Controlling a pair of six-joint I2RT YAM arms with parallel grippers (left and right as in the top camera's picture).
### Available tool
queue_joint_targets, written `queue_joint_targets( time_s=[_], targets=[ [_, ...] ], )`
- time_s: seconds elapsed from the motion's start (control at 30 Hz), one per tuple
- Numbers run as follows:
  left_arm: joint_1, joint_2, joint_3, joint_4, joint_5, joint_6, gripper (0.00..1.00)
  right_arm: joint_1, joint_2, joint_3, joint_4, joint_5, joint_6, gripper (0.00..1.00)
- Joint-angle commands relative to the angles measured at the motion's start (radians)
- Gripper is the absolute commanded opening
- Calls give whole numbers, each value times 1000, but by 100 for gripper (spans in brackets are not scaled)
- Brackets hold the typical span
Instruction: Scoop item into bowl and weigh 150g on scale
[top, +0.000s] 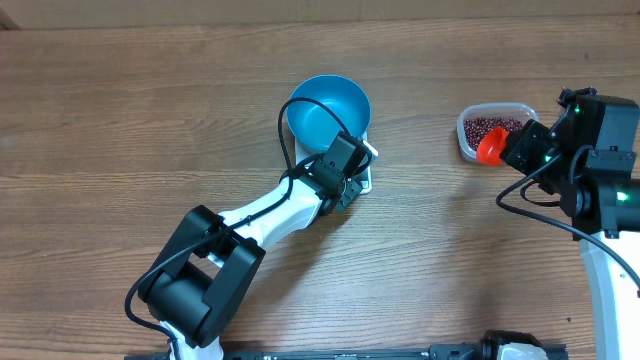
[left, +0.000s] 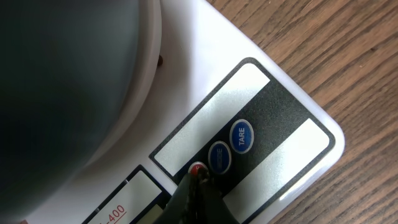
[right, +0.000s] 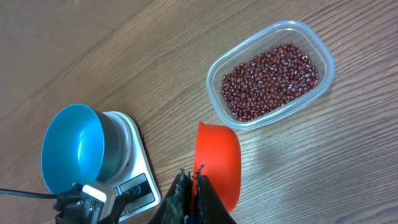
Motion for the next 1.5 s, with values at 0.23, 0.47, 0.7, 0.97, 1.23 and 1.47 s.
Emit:
queue_joint_targets(
  time_s=[0.23,0.47,0.7,0.97,1.23,1.47],
  targets=[
    [2,56,-9,8,20,-22,4,-3,-1,29,3,-5,-4,4],
    [2,56,-9,8,19,-22,4,-3,-1,29,2,-5,-4,4],
    [2,56,-9,8,20,-22,4,-3,-1,29,2,-5,-4,4],
    [3,56,-9,8,20,-22,4,-3,-1,29,2,-5,-4,4],
    [3,56,-9,10,20,-22,4,-3,-1,29,2,-5,-4,4],
    [3,56,-9,11,20,-22,4,-3,-1,29,2,-5,-4,4]
  ],
)
